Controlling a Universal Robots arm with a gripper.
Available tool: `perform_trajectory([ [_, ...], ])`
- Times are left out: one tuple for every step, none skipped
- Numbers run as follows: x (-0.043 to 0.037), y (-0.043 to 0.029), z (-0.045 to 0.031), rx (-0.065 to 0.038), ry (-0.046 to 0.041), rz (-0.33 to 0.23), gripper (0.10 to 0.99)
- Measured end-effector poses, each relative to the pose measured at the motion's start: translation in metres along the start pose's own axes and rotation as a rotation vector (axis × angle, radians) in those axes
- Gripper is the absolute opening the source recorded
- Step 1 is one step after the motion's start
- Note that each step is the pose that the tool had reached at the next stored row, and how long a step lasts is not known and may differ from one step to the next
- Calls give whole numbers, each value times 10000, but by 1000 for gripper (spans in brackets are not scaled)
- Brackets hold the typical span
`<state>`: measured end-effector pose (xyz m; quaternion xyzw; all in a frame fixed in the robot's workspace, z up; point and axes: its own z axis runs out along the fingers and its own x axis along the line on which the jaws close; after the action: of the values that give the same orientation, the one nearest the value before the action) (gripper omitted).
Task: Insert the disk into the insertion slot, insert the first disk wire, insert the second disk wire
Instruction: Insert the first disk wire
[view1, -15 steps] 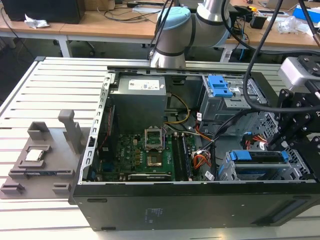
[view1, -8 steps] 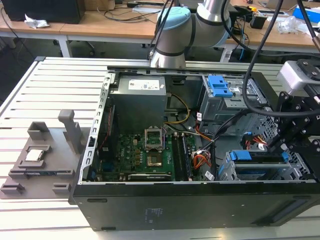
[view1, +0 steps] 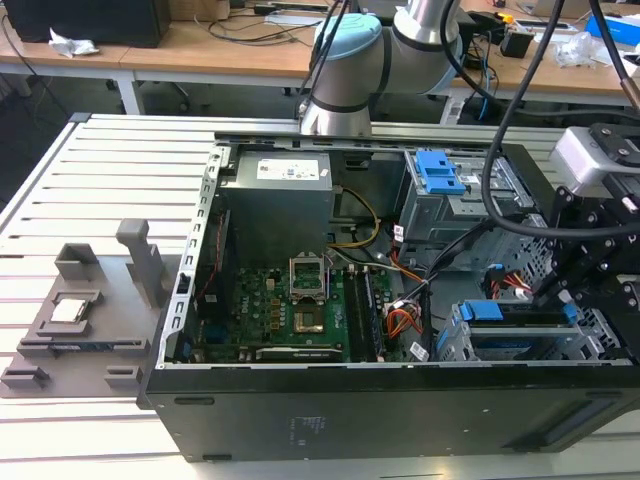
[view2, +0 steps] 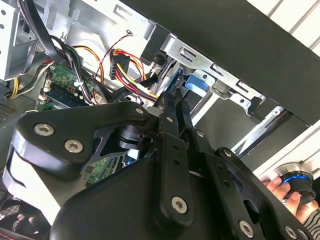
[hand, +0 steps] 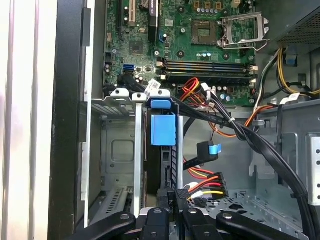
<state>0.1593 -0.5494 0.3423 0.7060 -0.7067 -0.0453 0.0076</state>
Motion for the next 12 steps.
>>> perform_trajectory([
  [0,2,4,0,1,0,173],
  [0,4,10,0,2,-1,173],
  [1,5,17,0,1,0,173],
  [1,5,21,-1,0,0,173],
  [1,5,22,0,3,0,173],
  [1,5,23,-1,4,0,173],
  [1,4,25,-1,2,0,173],
  [1,5,25,0,2,0,173],
  [1,4,26,0,1,0,173],
  [2,4,26,0,2,0,173],
  [1,4,28,0,3,0,173],
  [2,4,30,0,3,0,173],
])
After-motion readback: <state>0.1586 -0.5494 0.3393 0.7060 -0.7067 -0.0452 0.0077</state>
